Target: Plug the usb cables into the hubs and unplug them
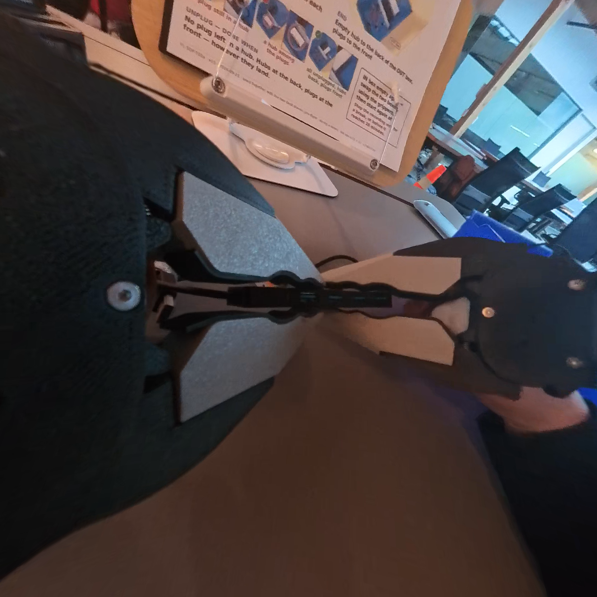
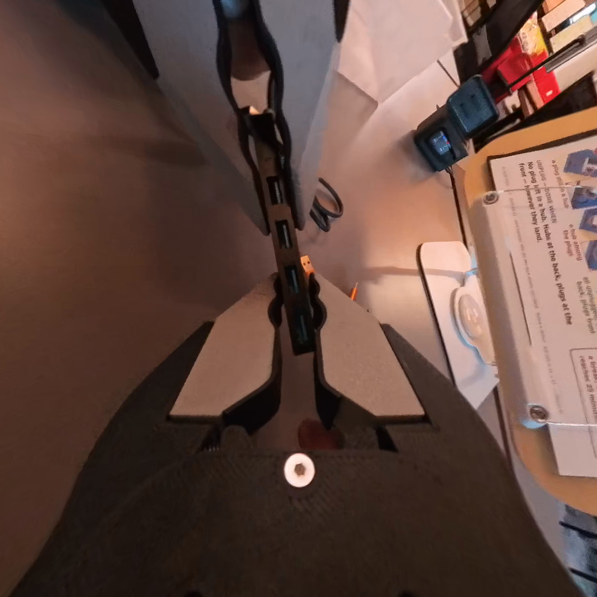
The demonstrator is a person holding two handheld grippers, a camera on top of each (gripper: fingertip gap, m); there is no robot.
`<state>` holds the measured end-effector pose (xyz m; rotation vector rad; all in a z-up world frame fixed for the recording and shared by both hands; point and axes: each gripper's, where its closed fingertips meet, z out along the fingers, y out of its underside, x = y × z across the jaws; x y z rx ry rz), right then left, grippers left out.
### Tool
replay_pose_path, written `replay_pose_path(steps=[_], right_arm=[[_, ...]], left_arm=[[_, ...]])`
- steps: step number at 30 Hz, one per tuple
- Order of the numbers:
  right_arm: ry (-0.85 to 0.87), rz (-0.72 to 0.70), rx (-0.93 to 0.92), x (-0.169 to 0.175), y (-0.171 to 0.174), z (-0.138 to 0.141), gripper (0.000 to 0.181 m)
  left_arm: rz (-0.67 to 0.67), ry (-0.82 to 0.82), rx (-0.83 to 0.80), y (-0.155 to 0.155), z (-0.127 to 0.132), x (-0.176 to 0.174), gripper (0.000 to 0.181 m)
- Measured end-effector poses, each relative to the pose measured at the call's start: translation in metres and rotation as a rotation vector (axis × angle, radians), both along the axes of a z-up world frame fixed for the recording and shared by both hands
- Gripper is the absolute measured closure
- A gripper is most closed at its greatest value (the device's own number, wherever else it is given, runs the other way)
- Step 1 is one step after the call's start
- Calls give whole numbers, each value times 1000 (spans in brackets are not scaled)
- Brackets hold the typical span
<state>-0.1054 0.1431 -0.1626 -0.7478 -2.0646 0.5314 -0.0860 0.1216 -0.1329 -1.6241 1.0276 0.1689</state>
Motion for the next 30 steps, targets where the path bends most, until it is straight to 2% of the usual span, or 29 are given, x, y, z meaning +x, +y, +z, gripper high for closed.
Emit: replay_pose_path(steps=[2,7,10,15,18,20,24,26,30], right_arm=[[2,25,27,2,-2,-1,172],[13,24,96,0,0,-3,174],[40,33,99,0,-1,1,174],[27,84,75,-3,-17,-5,174],[0,73,68,-3,-17,-12,173],[16,45,30,-5,-14,-6,169],[58,-84,-61,-7,8,11,148],[34,-133,-95,-5,20,9,151],[-50,-178,-144,-1,32,-6,145]], left_arm=[[-13,19,5,-1,-1,1,173],[21,-104,-138,-2,-7,-7,169],[92,-77,-143,2,-13,-24,155],[58,24,-155,2,-28,-12,171],[72,81,-167,2,-36,-13,172],[87,74,-155,4,-32,-14,172],[220,121,-65,12,-17,-40,173],[339,168,-16,16,-11,-65,174],[520,256,-45,18,-21,-110,173]])
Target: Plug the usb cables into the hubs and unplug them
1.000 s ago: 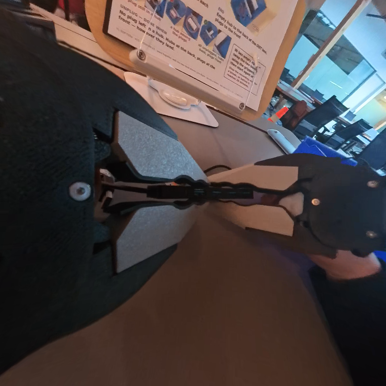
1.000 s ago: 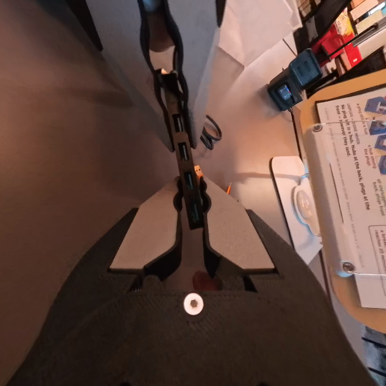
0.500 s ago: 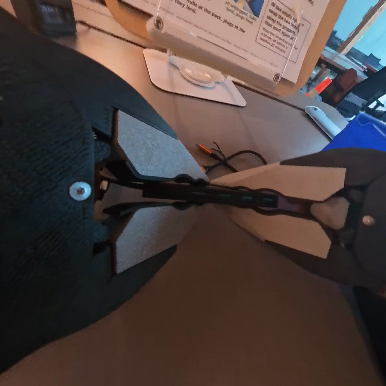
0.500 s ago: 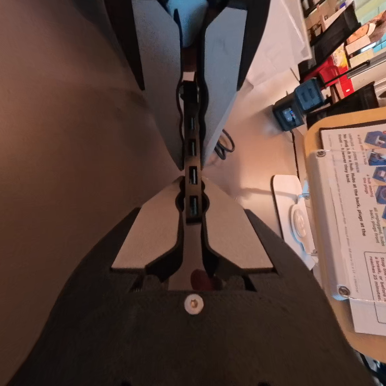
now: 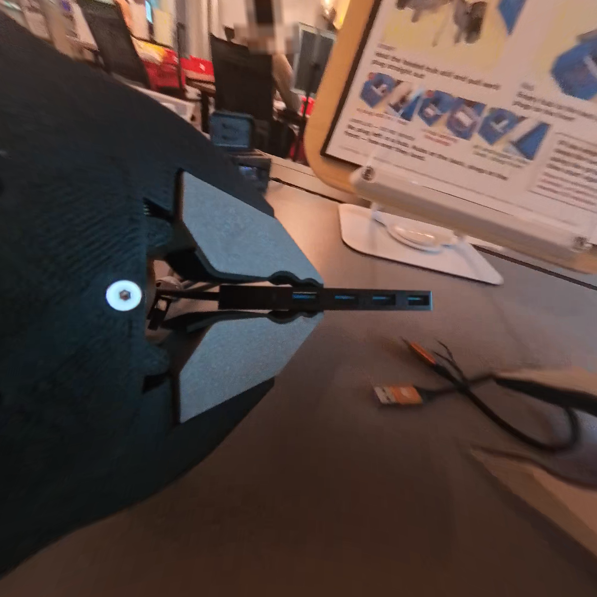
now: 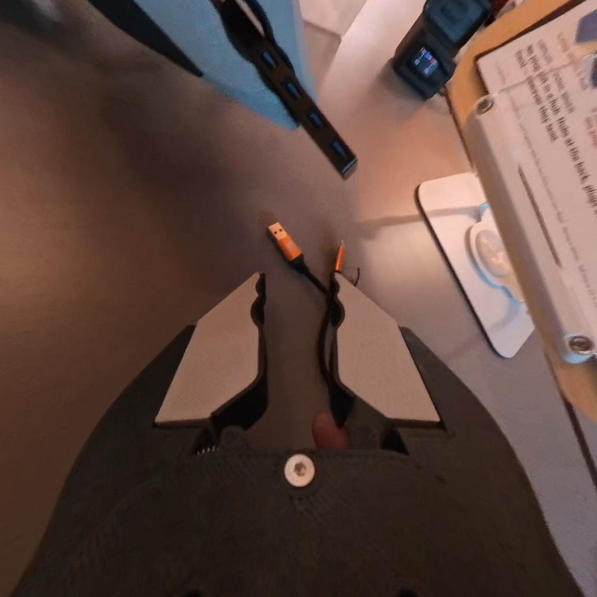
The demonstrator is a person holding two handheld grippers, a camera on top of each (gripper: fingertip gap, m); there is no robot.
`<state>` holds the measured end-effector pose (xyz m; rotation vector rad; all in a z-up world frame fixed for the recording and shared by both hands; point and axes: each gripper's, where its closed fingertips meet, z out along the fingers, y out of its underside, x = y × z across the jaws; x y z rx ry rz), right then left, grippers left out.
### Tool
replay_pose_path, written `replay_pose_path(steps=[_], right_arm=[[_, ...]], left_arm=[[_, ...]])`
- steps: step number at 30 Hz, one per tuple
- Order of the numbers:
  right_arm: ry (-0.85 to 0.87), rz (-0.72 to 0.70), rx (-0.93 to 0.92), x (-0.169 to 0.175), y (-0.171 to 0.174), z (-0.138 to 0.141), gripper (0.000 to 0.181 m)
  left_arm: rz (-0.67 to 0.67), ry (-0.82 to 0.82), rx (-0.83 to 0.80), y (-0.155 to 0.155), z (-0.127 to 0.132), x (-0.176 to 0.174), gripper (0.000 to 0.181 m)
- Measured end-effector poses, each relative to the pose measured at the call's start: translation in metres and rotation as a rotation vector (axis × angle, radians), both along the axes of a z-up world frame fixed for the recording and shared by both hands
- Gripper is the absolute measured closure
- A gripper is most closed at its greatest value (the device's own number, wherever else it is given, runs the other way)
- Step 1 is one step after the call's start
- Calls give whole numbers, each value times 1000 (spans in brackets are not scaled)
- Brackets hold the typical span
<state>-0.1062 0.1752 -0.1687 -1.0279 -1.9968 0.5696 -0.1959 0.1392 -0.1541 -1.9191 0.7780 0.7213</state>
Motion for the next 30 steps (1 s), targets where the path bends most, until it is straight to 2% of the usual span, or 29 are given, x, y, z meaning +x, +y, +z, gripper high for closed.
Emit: replay_pose_path(steps=[2,8,10,13,19,24,27,30], right_arm=[[-23,-1,-11,1,2,-6,140],[-34,-12,-63,-24,13,-18,154],[-66,-8,-89,-33,16,-23,152],[-122,52,-177,-36,10,-25,152],[-150,76,-308,-40,12,-21,154],[-207,98,-313,-41,4,-28,150],[-221,118,-323,-41,0,-30,166],[-229,100,-346,-42,-1,-29,168]], left_arm=[[43,30,-7,1,-4,-12,173],[64,88,-88,1,-23,-21,173],[77,62,-89,2,-24,-23,174],[137,-71,-90,3,-27,-27,174],[163,-96,-132,3,-34,-32,173],[166,-172,-132,3,-34,-32,173],[163,-172,-136,3,-35,-32,173],[151,-185,-130,4,-34,-29,174]])
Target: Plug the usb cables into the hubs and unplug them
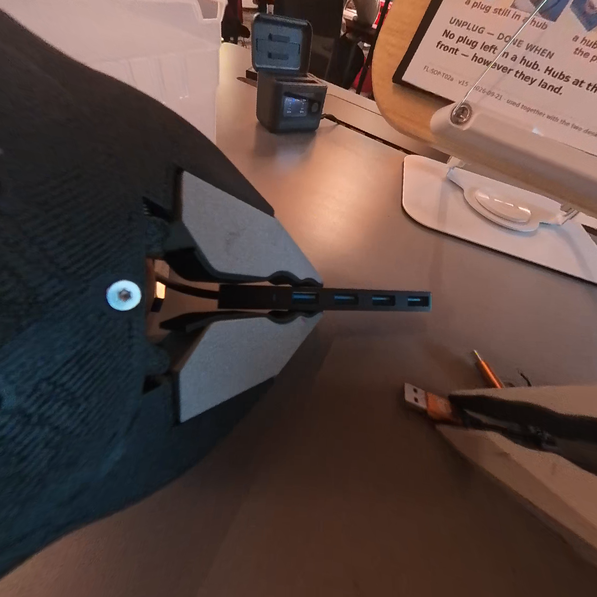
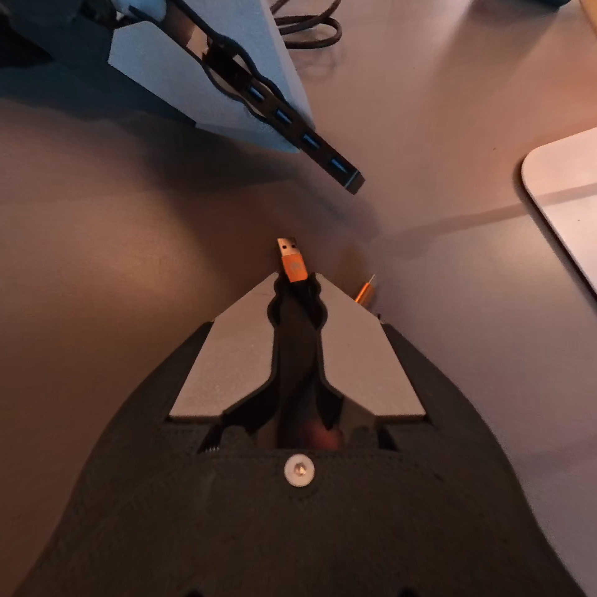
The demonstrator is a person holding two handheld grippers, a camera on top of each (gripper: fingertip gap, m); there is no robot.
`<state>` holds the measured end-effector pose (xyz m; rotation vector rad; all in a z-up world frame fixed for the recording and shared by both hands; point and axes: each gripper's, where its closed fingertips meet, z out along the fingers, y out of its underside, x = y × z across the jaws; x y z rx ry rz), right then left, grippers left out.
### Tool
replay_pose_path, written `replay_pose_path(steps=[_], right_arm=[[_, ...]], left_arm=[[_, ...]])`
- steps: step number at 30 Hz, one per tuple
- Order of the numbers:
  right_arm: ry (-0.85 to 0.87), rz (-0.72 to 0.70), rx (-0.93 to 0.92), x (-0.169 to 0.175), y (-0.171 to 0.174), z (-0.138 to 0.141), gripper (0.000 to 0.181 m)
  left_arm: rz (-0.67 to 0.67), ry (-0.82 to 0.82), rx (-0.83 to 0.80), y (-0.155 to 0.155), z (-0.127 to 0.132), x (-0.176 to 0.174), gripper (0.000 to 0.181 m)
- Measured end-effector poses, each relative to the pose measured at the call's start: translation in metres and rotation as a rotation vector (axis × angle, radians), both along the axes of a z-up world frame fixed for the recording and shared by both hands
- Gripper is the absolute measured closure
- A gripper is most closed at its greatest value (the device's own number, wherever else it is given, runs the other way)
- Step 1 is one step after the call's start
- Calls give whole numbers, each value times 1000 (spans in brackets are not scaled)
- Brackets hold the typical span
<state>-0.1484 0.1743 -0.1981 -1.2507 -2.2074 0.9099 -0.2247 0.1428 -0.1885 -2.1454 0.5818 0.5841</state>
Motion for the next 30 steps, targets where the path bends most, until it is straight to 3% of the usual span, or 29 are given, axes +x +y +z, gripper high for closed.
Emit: replay_pose_path(steps=[3,8,17,25,30], right_arm=[[38,14,-77,0,-8,11,169],[108,66,-373,6,-23,45,170],[299,263,-677,34,-38,106,170],[331,294,-704,39,-42,116,170],[321,303,-736,40,-48,119,170]], left_arm=[[4,-6,11,0,2,-1,174],[13,15,57,1,10,-2,173],[-31,172,333,4,63,8,173],[-58,257,436,1,83,15,173],[-47,283,434,3,82,10,173]])
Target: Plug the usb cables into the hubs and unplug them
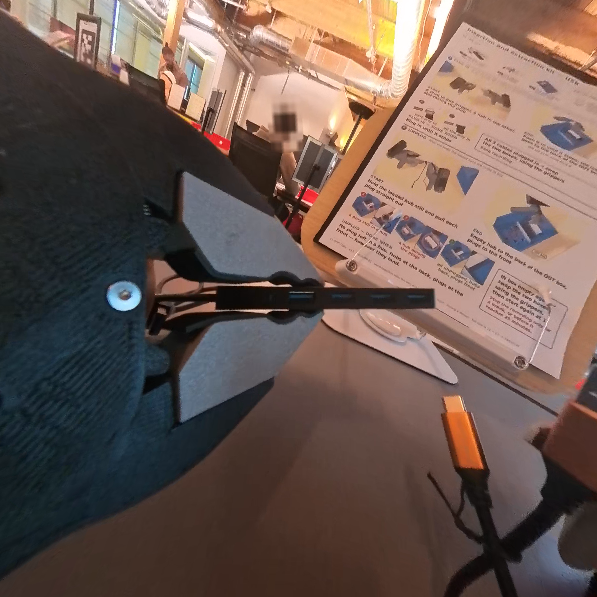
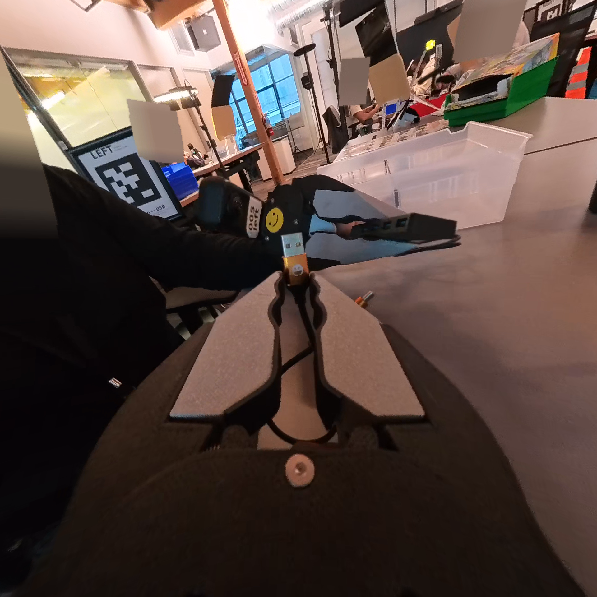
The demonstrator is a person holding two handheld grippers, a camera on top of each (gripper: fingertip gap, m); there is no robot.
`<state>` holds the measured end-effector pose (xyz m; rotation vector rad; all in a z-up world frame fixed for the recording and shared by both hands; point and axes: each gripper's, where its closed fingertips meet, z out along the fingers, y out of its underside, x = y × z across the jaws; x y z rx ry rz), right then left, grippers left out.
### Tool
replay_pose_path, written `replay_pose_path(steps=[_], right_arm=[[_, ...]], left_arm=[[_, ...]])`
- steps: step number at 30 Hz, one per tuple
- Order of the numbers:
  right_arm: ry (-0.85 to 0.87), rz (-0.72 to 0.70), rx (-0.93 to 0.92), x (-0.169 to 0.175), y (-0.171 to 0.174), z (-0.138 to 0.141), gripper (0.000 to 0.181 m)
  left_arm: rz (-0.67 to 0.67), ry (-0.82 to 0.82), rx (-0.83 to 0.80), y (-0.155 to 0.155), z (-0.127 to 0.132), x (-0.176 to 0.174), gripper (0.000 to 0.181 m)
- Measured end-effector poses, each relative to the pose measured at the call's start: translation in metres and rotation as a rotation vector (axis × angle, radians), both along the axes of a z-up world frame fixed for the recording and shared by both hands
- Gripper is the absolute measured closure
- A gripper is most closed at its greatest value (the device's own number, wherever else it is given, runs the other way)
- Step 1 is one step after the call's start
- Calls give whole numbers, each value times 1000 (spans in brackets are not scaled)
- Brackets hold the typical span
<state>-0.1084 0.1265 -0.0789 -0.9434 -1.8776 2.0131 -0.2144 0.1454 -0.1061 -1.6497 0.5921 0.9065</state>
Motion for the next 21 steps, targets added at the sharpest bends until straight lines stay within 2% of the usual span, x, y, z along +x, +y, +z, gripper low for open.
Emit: replay_pose_path(steps=[5,10,13,16,19,21], right_arm=[[-35,-68,25,-8,4,-4,170],[-63,-295,244,-21,25,-14,170],[-164,-424,447,-28,37,-39,170],[-323,-511,627,-34,46,-78,169],[-480,-494,726,-33,45,-115,168],[-464,-464,730,-33,40,-118,169]], left_arm=[[-19,9,48,-2,9,4,173],[-18,9,18,0,3,4,173],[1,13,-48,3,-11,2,173],[30,23,-177,7,-37,-4,173],[26,52,-232,8,-49,-2,173],[11,55,-235,8,-50,2,173]])
